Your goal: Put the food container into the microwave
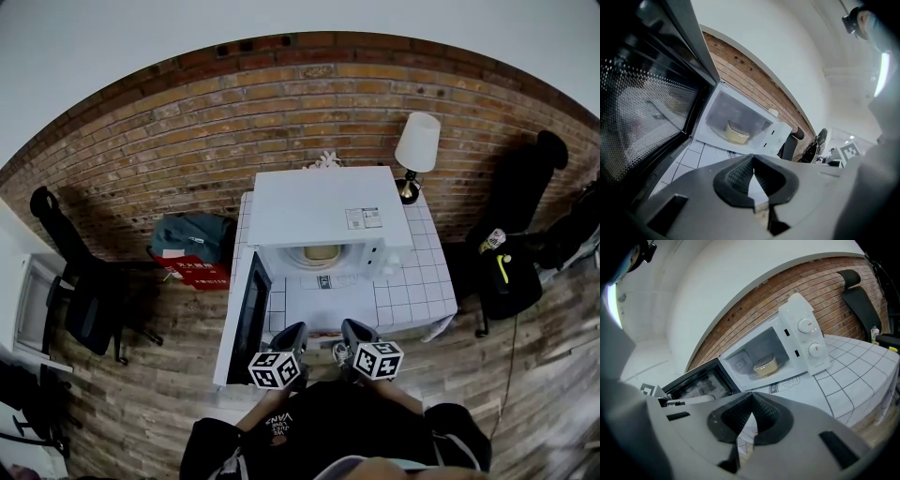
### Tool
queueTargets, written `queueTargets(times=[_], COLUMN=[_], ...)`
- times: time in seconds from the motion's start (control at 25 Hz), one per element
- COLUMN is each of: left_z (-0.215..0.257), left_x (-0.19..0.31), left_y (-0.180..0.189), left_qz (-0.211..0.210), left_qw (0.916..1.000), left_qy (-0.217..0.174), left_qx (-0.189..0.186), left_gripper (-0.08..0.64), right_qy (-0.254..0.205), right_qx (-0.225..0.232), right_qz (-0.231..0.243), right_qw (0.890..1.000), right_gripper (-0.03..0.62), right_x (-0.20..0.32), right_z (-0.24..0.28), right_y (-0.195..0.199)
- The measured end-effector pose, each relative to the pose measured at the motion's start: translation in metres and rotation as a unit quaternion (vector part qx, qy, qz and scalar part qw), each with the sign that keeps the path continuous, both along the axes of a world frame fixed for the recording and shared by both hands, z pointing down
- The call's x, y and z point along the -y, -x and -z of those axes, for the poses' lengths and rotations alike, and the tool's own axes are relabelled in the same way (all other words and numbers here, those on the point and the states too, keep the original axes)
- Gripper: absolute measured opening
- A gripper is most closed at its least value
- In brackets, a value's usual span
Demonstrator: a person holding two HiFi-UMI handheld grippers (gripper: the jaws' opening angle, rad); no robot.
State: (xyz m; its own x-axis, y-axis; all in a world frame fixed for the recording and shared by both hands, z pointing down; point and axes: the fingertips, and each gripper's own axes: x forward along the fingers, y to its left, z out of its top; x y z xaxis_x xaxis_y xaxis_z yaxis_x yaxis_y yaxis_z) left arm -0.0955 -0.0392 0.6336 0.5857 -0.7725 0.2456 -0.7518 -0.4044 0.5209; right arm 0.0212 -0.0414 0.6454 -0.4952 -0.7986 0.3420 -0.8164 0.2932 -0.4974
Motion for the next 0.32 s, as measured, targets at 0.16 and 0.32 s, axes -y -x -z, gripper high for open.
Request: queueTargets(times=[0.16, 0.32], left_z=[-0.0002, 0.0009], left_x=[0.001, 0.0011], left_y=[-0.0005, 0.0003], left_qz=[-0.001, -0.004], left_qw=[1.0, 1.0], left_qy=[-0.001, -0.002], left_qx=[0.001, 0.002], left_gripper=[0.011, 0.011], right_qy=[-0.002, -0.003], right_qx=[-0.001, -0.003], right_qz=[0.003, 0.006], right_qw=[1.0, 1.0], right_gripper=[0.005, 0.005], right_x=[0.0011, 0.0013], right_z=[-0.0003, 0.0006], right_y=[0.0007, 0.0029])
